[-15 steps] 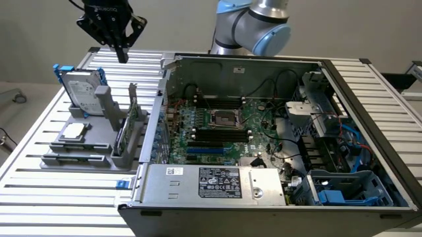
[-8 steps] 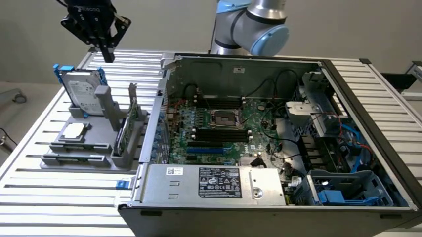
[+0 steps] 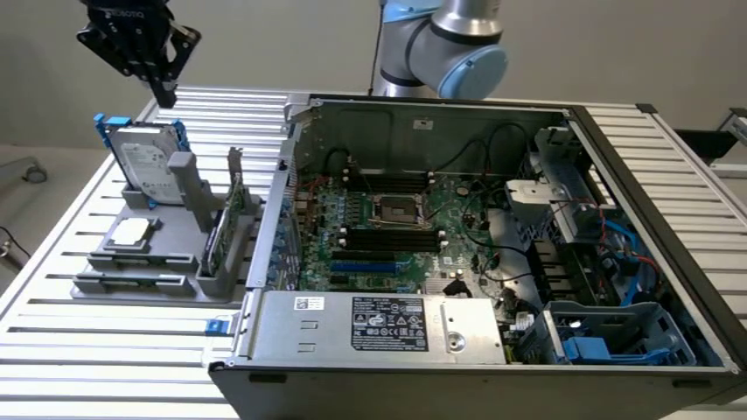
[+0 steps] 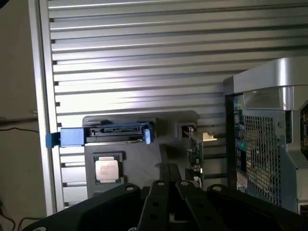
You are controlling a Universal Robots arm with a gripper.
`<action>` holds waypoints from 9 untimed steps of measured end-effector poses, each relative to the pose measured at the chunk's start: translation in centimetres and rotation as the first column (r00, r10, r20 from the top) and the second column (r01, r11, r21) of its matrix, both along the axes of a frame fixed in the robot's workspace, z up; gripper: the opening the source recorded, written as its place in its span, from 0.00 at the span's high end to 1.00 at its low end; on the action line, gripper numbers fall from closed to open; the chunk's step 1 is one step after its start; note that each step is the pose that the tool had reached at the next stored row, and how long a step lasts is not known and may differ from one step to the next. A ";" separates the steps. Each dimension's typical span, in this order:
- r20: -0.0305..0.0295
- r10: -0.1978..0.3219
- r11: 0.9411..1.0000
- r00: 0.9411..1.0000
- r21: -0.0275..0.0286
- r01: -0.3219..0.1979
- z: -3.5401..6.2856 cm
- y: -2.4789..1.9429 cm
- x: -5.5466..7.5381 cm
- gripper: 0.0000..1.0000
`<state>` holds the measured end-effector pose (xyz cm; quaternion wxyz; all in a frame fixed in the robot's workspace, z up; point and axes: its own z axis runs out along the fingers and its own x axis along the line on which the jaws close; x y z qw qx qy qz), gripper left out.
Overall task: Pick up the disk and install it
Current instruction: 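Reach for the disk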
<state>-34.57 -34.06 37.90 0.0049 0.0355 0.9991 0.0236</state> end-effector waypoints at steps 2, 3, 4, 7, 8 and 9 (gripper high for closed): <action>0.000 0.000 1.000 1.000 0.000 0.000 -0.03 0.33 -0.9 0.89; 0.000 0.000 1.000 1.000 0.000 0.000 -0.04 0.50 -1.4 0.89; 0.000 0.000 1.000 1.000 0.000 0.000 -0.06 0.67 -1.8 0.89; 0.000 0.000 1.000 1.000 0.000 0.000 -0.11 1.16 -3.2 0.89; 0.000 0.000 1.000 1.000 0.000 0.000 -0.13 1.34 -3.6 0.89; 0.000 0.000 1.000 1.000 0.000 0.000 -0.14 1.50 -4.1 0.89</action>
